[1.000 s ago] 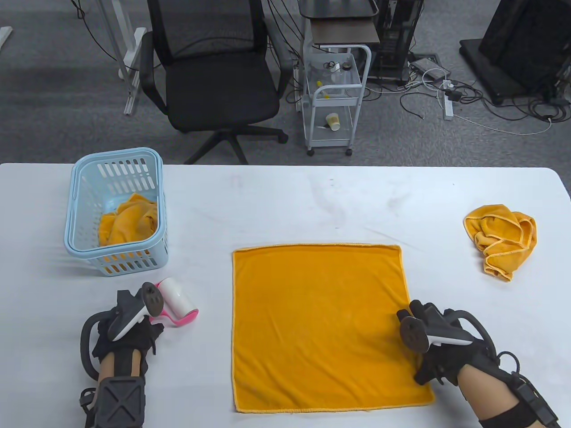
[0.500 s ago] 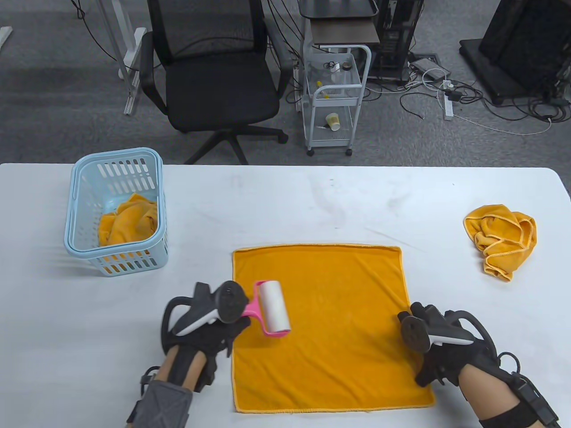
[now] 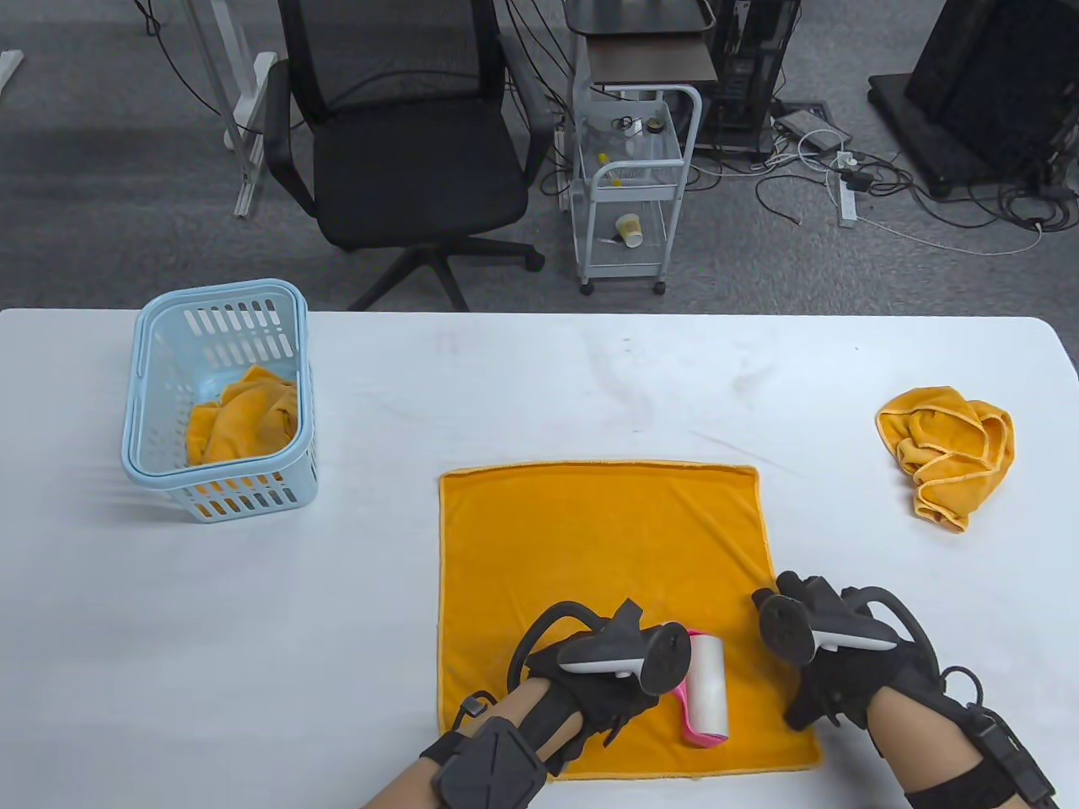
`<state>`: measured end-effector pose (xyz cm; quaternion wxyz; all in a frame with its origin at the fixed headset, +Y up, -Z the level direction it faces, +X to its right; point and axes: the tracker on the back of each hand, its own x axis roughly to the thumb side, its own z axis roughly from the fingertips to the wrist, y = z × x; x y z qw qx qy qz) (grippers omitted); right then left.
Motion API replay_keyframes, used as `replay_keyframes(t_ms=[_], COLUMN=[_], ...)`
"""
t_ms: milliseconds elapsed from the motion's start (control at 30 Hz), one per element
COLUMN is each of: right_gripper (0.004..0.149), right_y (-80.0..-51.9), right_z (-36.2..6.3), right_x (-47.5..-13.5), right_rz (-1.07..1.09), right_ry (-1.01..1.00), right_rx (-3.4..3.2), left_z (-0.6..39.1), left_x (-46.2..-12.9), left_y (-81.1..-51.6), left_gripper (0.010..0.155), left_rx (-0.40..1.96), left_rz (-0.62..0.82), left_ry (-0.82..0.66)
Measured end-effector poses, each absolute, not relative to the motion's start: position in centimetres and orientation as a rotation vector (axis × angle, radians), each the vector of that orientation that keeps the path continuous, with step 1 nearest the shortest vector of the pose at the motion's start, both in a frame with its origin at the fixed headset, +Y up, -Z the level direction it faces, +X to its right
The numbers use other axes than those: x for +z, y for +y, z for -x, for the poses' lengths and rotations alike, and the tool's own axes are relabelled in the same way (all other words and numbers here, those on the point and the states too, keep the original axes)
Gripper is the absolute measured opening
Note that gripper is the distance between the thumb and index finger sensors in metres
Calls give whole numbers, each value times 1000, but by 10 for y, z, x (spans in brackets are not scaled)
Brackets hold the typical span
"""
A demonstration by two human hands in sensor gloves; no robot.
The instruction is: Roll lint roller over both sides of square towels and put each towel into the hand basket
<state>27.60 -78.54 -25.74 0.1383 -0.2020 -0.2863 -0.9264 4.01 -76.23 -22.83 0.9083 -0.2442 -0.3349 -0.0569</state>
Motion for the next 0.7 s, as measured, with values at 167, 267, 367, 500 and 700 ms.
replay_keyframes(t_ms=[167,267,367,500,700], right_gripper=[128,128,128,128,127], right_y=[-785,-785,-785,-785,-785], right_z=[-276,-275,-274,-274,-275], right_x=[-258,-258,-258,-258,-258], right_rz=[579,578,580,580,580], right_ry=[-828,-823,-820,-819,-826], right_rx=[-2677,-2674,-2671,-2670,-2676], left_z=[15,62,106,138,90], left_x=[-227,-224,-223,-223,-248], left_y=[-751,-748,-744,-737,-733], left_gripper=[54,51,50,50,54], left_rx=[-348,-451,-508,-487,-201], left_rz=[526,550,587,593,543], left_ry=[-549,-441,-333,-278,-368])
